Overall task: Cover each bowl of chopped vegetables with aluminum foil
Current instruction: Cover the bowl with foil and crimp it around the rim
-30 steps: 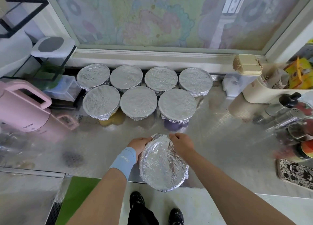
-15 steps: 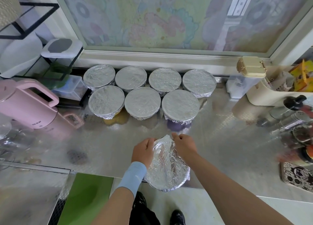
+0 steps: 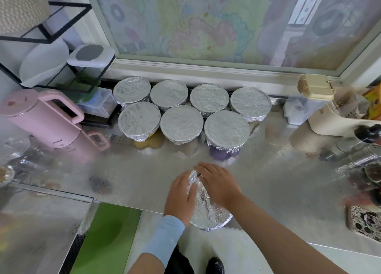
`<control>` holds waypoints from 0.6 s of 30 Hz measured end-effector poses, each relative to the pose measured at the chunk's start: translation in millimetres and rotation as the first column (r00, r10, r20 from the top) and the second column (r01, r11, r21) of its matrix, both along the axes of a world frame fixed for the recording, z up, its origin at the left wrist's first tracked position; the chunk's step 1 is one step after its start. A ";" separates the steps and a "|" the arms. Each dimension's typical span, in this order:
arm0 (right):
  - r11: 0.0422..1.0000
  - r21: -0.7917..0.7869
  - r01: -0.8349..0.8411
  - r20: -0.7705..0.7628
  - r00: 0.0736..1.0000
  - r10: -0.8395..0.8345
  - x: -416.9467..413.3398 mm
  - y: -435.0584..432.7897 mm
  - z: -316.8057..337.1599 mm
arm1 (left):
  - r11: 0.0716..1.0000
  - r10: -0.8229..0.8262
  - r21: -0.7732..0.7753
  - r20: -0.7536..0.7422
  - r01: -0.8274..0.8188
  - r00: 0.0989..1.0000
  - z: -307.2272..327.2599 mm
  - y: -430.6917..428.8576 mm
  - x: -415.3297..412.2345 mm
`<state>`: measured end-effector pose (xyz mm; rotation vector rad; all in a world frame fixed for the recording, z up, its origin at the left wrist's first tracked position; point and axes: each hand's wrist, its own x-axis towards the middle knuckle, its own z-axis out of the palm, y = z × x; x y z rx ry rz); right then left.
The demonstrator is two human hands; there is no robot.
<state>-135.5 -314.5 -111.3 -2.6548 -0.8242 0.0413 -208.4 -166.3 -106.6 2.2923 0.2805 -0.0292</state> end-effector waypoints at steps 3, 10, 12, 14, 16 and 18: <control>0.998 -0.066 0.015 -0.124 0.992 -0.023 0.8 1.4 4.7 | 0.999 -0.026 -0.023 -0.023 0.026 0.999 -6.7 -1.0 0.8; 0.993 -0.085 0.078 -0.164 0.982 -0.091 -5.1 5.5 7.9 | 0.964 0.085 -0.246 -0.083 -0.103 0.993 1.3 5.1 6.8; 0.992 -0.083 0.094 -0.179 0.978 -0.108 -4.8 6.3 8.8 | 0.945 0.116 -0.293 -0.107 -0.143 0.988 3.3 5.3 7.4; 0.990 -0.079 0.118 -0.211 0.968 -0.133 -4.9 7.5 10.7 | 0.935 0.117 -0.319 -0.127 -0.152 0.985 5.3 6.7 8.5; 0.987 -0.080 0.141 -0.232 0.960 -0.156 -5.2 8.1 12.4 | 0.932 0.096 -0.334 -0.144 -0.140 0.985 5.0 8.6 10.6; 0.985 -0.083 0.151 -0.232 0.958 -0.166 -6.0 8.3 14.2 | 0.946 0.063 -0.308 -0.139 -0.103 0.988 3.6 9.8 12.4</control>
